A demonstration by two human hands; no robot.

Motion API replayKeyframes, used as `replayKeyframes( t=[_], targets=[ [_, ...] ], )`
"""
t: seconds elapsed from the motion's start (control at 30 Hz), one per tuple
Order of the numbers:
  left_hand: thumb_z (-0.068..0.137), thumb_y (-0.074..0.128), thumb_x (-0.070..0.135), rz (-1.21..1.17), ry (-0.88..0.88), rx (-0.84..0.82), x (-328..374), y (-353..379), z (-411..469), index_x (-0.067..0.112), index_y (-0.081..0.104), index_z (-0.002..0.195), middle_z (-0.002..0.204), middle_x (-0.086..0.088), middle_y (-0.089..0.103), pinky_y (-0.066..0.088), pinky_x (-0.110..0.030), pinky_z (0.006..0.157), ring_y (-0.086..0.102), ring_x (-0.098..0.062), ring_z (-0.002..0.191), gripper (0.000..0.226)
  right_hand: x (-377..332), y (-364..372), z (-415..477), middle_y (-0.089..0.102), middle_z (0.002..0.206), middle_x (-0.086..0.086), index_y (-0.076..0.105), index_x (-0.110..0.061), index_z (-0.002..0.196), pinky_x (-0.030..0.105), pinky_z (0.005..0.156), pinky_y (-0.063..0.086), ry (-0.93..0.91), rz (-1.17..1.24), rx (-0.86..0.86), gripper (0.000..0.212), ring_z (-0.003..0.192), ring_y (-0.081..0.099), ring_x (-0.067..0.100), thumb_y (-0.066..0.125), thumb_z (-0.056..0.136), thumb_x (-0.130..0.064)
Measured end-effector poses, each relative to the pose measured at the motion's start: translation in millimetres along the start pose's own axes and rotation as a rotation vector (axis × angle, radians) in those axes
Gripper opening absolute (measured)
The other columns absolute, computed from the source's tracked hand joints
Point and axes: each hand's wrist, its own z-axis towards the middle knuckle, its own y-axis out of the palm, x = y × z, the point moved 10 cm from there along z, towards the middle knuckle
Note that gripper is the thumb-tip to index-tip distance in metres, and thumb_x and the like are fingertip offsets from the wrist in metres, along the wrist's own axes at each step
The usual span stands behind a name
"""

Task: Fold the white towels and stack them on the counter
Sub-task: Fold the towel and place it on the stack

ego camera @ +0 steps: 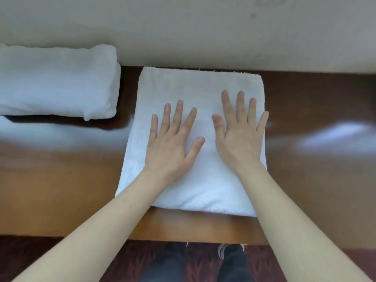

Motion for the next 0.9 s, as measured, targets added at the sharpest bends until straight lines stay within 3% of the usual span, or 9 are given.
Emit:
replayKeyframes(
  t=[0.13,0.4,0.53,0.63,0.73,0.9],
  targets=[
    [0.100,0.017,0.064,0.072,-0.066,-0.085,-19,17,-31,0.034,-0.001,0.159,0.167,0.003,-0.012,-0.005,-0.050,0.122,-0.018,-0.020,0.152,0.068,-11,26,-50,-0.006,0.166,-0.002,-0.005,-0.042,0.156,0.056,0.120,-0.006,-0.037,-0.109,-0.094,0.065,0.152,-0.013,0.026,-0.006,0.096,-0.067],
    [0.100,0.014,0.064,0.054,-0.002,-0.012,-16,9,-43,0.029,0.008,0.160,0.168,-0.003,-0.002,-0.003,-0.048,0.123,-0.008,-0.024,0.154,0.070,-18,24,-56,-0.001,0.166,0.000,0.002,-0.038,0.157,0.057,0.120,-0.006,-0.021,-0.119,-0.042,0.067,0.152,-0.008,0.027,-0.001,0.097,-0.068],
    [0.100,0.014,0.064,0.102,0.049,-0.083,-15,19,-60,0.030,0.007,0.160,0.168,-0.002,-0.004,0.002,-0.050,0.124,-0.009,-0.023,0.153,0.070,-20,34,-68,-0.006,0.166,0.000,-0.003,-0.036,0.157,0.056,0.120,-0.005,-0.062,-0.161,-0.119,0.068,0.152,-0.012,0.027,-0.004,0.096,-0.066],
    [0.099,0.011,0.065,0.068,0.026,-0.072,-16,14,-59,0.031,0.007,0.160,0.168,-0.003,-0.005,0.003,-0.050,0.123,-0.010,-0.022,0.153,0.070,-20,21,-71,-0.005,0.166,0.000,-0.003,-0.036,0.157,0.056,0.120,-0.005,-0.047,-0.086,-0.075,0.069,0.152,-0.011,0.026,-0.004,0.096,-0.067],
    [0.100,0.017,0.066,0.042,0.013,0.040,-28,1,-72,0.030,0.008,0.160,0.168,-0.003,-0.005,0.003,-0.050,0.123,-0.007,-0.026,0.154,0.071,-8,9,-87,-0.003,0.166,-0.001,-0.002,-0.036,0.157,0.058,0.119,-0.005,0.006,-0.091,0.010,0.069,0.152,-0.007,0.030,0.002,0.097,-0.069],
    [0.098,0.024,0.066,0.116,0.091,-0.024,-33,9,-94,0.029,0.016,0.159,0.168,-0.005,0.004,0.011,-0.056,0.121,-0.001,-0.027,0.154,0.072,12,31,-105,-0.020,0.164,-0.004,-0.016,-0.037,0.154,0.067,0.114,0.001,0.093,-0.224,-0.156,0.070,0.149,-0.019,0.036,-0.009,0.093,-0.071]
  ],
)
